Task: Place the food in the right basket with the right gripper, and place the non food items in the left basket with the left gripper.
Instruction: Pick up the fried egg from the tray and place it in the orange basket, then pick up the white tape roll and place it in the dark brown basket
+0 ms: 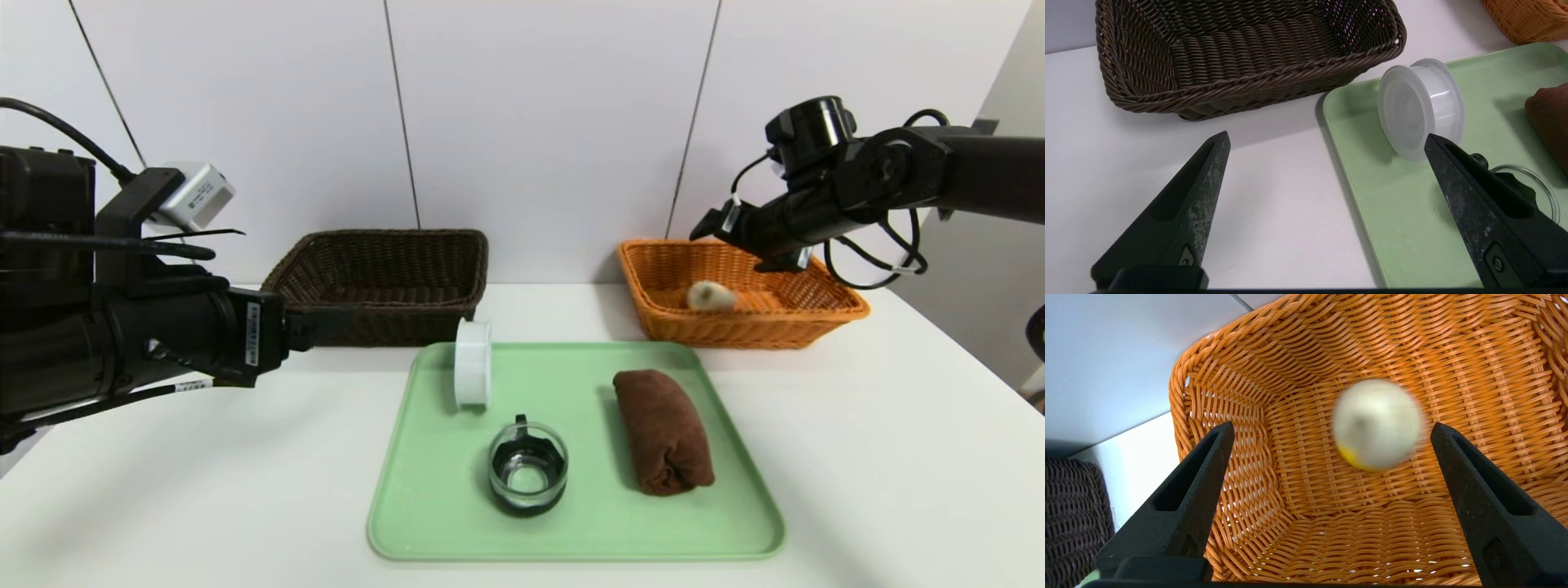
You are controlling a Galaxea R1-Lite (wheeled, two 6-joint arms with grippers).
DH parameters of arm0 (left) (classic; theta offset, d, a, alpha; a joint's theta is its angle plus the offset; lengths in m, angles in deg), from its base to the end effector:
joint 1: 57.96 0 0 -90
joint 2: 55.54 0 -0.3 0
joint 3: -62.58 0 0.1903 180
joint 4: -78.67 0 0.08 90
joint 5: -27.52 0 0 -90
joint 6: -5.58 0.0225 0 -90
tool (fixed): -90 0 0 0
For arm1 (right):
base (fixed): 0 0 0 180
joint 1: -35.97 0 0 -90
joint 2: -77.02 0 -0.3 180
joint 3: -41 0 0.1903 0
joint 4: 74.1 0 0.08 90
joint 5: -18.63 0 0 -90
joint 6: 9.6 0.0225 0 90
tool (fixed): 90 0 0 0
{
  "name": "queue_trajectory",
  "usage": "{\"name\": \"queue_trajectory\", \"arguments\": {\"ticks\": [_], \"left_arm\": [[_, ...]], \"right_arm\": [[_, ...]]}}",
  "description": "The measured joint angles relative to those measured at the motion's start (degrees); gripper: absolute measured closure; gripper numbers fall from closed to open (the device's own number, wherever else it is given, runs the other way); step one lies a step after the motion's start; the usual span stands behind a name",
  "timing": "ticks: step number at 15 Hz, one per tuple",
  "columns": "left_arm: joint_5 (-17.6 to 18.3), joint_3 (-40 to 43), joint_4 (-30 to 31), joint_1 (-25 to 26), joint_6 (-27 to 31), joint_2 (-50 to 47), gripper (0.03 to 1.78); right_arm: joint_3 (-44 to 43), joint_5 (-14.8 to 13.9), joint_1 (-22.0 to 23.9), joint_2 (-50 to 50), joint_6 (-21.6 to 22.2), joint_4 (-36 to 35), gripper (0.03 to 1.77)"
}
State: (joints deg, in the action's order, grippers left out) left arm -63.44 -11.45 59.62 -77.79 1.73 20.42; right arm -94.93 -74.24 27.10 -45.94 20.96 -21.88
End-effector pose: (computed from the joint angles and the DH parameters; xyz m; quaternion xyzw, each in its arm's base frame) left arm 0.2006 -0.0719 0.2479 0.0002 0.1844 -0.1551 0.9705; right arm 0.4231 0.0649 0.2296 0.2148 0.3353 -0.0405 0.9164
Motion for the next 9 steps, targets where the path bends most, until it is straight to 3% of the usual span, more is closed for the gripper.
{"name": "queue_trajectory", "arguments": {"ticks": [7,9], "left_arm": [[0.22,0.54,0.22,-1.8,-0.35,1.11,0.12],[0.06,0.48,0.63,-3.8,-2.07,1.94,0.12]], "right_arm": [[0.48,-1.05,-1.38,0.88,-0.59,0.59,0.11],[0.61,-3.17,-2.32,2.36,-2.78,1.33,0.11]]}}
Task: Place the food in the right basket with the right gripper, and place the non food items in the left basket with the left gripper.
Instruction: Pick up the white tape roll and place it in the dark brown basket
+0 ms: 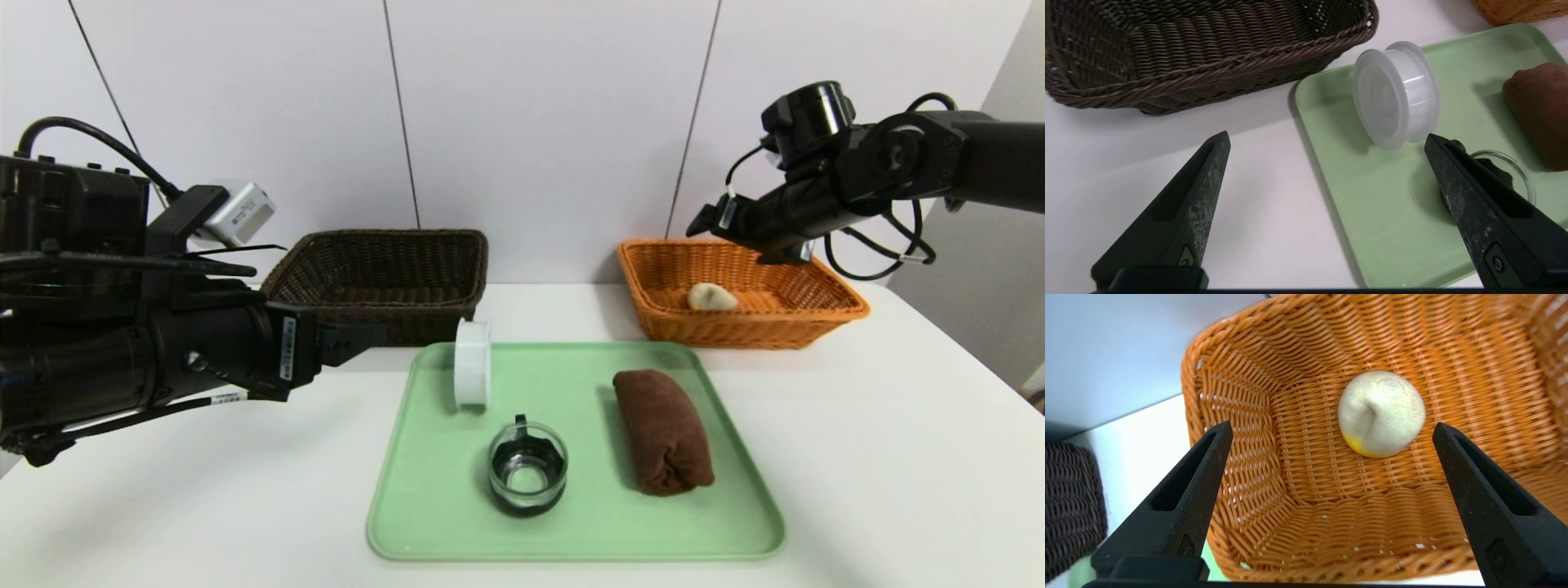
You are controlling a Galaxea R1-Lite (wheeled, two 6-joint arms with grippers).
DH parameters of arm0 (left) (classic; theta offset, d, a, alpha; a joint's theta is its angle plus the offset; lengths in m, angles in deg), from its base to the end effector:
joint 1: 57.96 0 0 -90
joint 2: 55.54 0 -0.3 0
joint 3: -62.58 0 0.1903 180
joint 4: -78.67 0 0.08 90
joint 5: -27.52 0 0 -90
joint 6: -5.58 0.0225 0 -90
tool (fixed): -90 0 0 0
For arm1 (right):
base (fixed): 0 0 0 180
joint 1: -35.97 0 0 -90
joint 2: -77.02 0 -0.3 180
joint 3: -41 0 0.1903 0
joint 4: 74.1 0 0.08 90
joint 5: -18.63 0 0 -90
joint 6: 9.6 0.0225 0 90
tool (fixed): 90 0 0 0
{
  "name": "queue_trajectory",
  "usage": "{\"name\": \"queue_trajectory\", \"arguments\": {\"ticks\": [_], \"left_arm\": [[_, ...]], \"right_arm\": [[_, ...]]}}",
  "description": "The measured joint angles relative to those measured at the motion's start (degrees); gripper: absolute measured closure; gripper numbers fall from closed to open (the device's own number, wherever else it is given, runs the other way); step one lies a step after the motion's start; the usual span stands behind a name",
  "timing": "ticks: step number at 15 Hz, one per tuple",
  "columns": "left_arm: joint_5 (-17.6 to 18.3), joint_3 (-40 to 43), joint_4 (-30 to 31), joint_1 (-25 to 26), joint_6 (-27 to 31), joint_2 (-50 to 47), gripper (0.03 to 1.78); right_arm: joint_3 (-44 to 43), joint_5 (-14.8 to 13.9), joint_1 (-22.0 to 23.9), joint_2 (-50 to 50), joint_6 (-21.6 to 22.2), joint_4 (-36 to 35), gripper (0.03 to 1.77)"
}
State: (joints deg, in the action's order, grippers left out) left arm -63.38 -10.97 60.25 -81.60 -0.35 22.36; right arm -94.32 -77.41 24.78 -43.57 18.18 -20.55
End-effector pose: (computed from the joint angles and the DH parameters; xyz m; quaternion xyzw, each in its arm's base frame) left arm 0.2029 -0.0884 0.2392 -0.0078 0.2026 -0.1830 0.9620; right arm 0.4090 0.0785 0.2425 0.1779 0.3291 -0.0377 0.9266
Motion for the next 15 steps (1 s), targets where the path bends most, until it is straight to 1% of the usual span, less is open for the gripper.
{"name": "queue_trajectory", "arguments": {"ticks": [1,2,3,5,7,8,10,12,15], "left_arm": [[-0.35,0.16,0.23,-1.13,-1.16,0.38,0.12],[-1.68,0.61,0.23,-2.51,-2.69,0.79,0.12],[-3.78,0.79,0.37,-3.69,-3.88,1.27,0.12],[-9.73,0.85,2.07,-6.88,-6.21,3.22,0.12],[-14.38,0.33,4.34,-9.76,-6.78,5.78,0.12],[-16.1,-0.41,4.5,-11.12,-6.86,7.3,0.12],[-18.91,-2.4,4.58,-14.04,-6.97,10.44,0.12],[-20.72,-4.44,4.67,-16.87,-7.24,13.4,0.12],[-24.2,-8.08,4.45,-20.85,-9.69,17.64,0.12]], "right_arm": [[0.02,-1.71,-0.82,1.13,-1.63,0.1,0.11],[0.11,-3.72,-1.93,2.49,-3.75,0.46,0.11],[0.13,-5.84,-3.11,3.74,-5.85,0.79,0.11],[0.71,-10.56,-6.06,6.89,-8.98,1.18,0.11],[3.47,-13.69,-8.05,10.25,-11.12,1.23,0.11],[5.67,-14.65,-8.7,11.87,-11.97,1.21,0.11],[10.84,-15.46,-9.58,15.3,-13.53,0.82,0.11],[15.15,-15.74,-9.89,18.63,-14.23,0.52,0.11],[20.31,-16.13,-9.95,23.38,-14.38,0.52,0.11]]}}
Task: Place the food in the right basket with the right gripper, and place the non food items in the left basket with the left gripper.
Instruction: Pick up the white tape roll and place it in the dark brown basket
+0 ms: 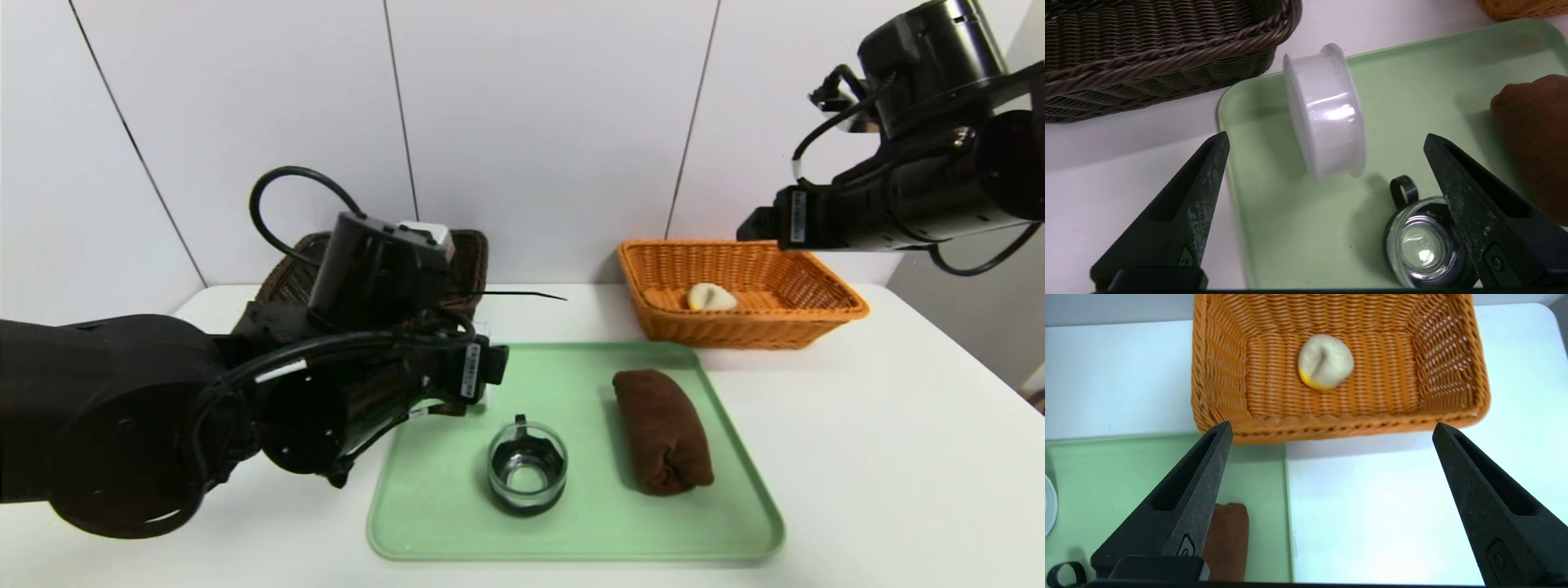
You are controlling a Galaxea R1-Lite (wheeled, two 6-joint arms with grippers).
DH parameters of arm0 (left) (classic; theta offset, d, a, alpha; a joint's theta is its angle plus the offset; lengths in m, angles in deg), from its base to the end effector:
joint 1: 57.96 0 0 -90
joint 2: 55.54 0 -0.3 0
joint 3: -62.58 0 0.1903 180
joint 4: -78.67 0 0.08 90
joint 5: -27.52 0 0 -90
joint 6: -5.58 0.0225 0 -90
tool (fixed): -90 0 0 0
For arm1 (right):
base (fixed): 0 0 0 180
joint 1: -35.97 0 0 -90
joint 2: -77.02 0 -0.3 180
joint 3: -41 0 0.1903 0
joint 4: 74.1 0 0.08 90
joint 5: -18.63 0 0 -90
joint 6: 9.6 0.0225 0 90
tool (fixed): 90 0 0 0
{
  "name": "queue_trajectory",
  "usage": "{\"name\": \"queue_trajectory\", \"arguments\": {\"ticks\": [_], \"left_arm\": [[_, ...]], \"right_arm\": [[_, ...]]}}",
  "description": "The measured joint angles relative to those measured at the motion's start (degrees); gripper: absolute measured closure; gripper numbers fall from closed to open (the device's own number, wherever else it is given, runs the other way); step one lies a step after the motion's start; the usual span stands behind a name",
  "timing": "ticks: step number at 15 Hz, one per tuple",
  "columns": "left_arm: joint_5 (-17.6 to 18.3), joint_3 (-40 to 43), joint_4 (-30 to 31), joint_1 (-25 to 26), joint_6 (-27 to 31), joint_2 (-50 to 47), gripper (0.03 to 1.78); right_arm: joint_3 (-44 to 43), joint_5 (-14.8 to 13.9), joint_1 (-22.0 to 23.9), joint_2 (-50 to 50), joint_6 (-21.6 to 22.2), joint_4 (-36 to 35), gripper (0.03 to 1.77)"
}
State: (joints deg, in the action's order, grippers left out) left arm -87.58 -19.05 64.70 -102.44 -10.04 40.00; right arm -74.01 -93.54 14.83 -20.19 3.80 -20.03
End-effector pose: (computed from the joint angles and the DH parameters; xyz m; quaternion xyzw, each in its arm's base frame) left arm 0.2225 -0.2051 0.2059 0.0062 0.2182 -0.1350 0.9665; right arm 0.2830 0.1003 0.2961 -0.0032 0.2863 -0.0422 0.9572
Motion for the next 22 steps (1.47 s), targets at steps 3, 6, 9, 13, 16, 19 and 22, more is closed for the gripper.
{"name": "queue_trajectory", "arguments": {"ticks": [3,6,9,13,16,19,22], "left_arm": [[-1.13,-1.87,-0.12,-1.1,-0.3,3.39,0.12],[-2.77,-3.22,-0.34,-1.22,0.18,6.08,0.12],[-3.01,-4.4,-0.39,-1.18,0.4,8.18,0.12],[-3.97,-6.52,-0.33,-0.77,0.85,10.97,0.12],[-4.5,-7.35,-0.39,-0.39,1.29,12.43,0.12],[-5.07,-7.55,-0.33,0.28,2.11,13.31,0.12],[-5.05,-7.57,-0.22,0.72,2.15,13.92,0.12]], "right_arm": [[4.52,-1.84,-0.02,4.13,-1.27,0.05,0.1],[6.97,-2.23,-0.02,7.08,-1.55,0.13,0.11],[8.77,-2.23,0.02,9.62,-1.52,0.44,0.1],[13.01,-2.15,0.63,13.09,-1.46,0.38,0.1],[13.81,-1.97,1.29,14.49,-1.57,0.46,0.1],[14.64,-1.95,1.35,15.32,-1.58,0.22,0.1],[15.13,-1.9,1.4,15.74,-1.58,0.11,0.1]]}}
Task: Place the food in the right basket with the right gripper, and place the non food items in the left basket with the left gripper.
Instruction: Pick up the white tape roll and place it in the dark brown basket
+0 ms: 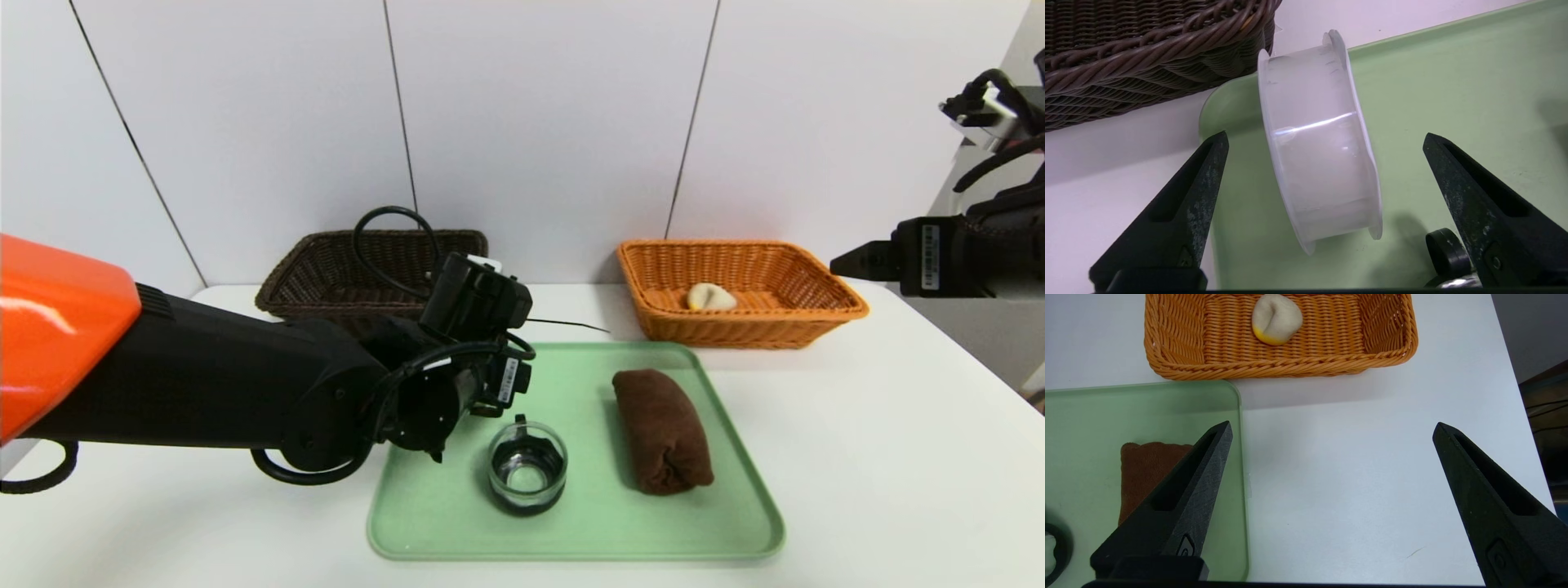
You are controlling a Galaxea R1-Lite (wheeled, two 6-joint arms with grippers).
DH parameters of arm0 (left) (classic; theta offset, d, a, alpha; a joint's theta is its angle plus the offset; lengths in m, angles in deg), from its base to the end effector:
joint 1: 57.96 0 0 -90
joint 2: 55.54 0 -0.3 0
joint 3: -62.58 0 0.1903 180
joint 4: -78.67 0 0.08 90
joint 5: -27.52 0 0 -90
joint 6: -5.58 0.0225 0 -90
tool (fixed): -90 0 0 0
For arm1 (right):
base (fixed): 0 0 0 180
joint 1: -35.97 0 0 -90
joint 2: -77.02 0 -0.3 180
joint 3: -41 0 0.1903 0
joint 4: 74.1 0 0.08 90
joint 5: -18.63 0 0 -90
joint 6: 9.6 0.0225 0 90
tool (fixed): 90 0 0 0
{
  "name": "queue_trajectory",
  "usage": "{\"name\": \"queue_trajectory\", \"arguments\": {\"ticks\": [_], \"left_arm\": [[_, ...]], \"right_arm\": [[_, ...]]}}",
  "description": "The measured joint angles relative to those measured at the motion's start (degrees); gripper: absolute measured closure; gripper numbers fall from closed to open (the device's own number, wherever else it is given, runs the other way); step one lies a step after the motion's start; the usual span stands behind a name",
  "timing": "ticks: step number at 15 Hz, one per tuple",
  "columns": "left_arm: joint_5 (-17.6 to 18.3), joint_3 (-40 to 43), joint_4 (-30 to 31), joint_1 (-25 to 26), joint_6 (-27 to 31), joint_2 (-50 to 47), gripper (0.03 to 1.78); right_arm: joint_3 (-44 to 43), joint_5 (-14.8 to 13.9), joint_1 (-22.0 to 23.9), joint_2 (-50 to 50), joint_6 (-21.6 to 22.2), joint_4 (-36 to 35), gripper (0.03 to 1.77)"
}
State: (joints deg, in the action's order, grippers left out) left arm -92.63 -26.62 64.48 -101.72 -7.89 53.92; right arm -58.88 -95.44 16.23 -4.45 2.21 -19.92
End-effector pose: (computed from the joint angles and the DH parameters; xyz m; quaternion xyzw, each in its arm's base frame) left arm 0.2682 -0.2412 0.1607 0.0656 0.2483 -0.0846 0.9628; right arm 0.2080 0.0649 0.2980 -0.0161 0.2797 -0.0651 0.9577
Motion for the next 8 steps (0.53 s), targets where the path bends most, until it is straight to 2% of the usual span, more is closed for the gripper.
{"name": "queue_trajectory", "arguments": {"ticks": [8], "left_arm": [[0.0,-1.83,-0.09,1.16,0.0,2.63,0.12]], "right_arm": [[1.05,0.01,-0.24,0.55,-0.1,-0.01,0.1]]}}
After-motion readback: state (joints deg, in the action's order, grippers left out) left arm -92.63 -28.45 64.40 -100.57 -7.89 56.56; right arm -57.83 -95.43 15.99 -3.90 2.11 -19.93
